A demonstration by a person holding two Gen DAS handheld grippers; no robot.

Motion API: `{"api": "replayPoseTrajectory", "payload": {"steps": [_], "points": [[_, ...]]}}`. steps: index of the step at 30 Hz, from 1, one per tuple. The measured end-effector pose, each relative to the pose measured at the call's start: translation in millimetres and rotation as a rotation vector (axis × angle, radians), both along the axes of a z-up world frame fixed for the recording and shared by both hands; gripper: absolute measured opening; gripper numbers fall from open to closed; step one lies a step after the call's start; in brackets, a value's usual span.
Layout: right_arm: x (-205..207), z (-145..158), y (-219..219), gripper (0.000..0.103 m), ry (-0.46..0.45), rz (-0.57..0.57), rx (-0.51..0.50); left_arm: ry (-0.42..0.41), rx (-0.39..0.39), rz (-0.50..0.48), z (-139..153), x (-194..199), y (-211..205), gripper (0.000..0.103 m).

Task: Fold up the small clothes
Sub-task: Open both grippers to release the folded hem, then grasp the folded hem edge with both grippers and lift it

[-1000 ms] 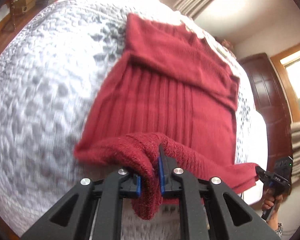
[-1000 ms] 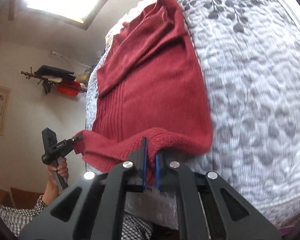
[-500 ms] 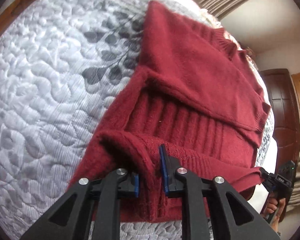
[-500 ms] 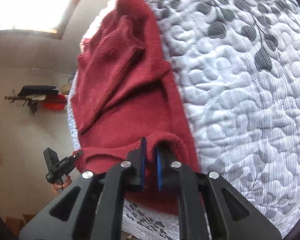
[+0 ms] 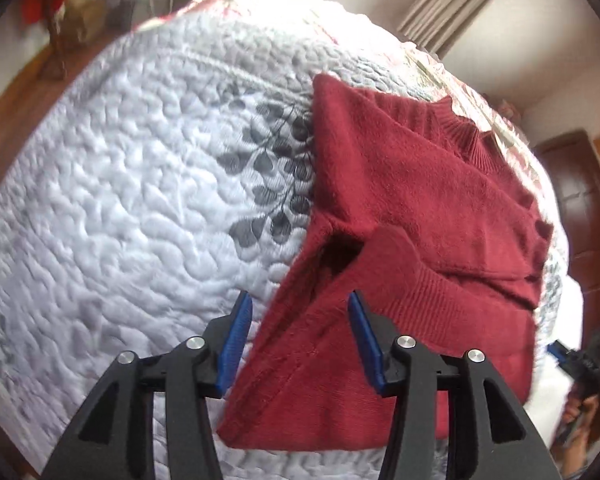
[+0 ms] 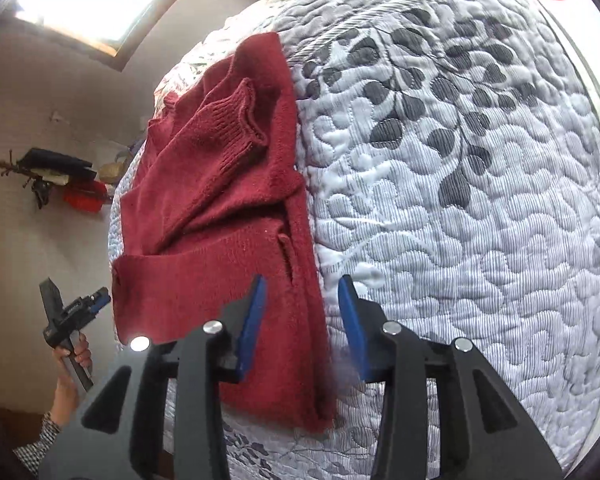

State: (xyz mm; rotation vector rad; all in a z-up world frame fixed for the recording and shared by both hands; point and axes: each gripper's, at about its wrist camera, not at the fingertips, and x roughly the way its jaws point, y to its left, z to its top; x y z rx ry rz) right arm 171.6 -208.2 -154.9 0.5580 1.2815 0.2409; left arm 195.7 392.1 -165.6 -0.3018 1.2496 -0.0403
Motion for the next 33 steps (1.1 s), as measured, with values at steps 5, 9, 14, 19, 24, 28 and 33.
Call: {"api": "replayPoseTrajectory", "payload": {"steps": [5,9,14,19,24,28,33], "points": [[8,-7,37,0.038,-0.024,0.159,-0.121,-0.007,0.137,-0.142,-6,13,-36,0.056],[22,-21,54,0.042,-0.008,0.208,-0.186,0.004,0.203,-0.194,-19,23,-52,0.058],[31,-34,63,0.042,0.016,0.247,-0.222,0.02,0.28,-0.251,-36,34,-62,0.059],[32,-31,66,0.013,-0.006,0.292,-0.284,0.029,0.253,-0.262,-45,42,-66,0.038],[21,-11,76,0.011,-0.081,0.337,-0.357,-0.016,0.199,-0.239,-30,33,-60,0.015],[12,1,80,0.01,-0.131,0.346,-0.37,-0.055,0.164,-0.248,-21,24,-57,0.01],[21,-11,83,0.015,-0.101,0.358,-0.353,-0.016,0.185,-0.245,-34,33,-59,0.013]]}}
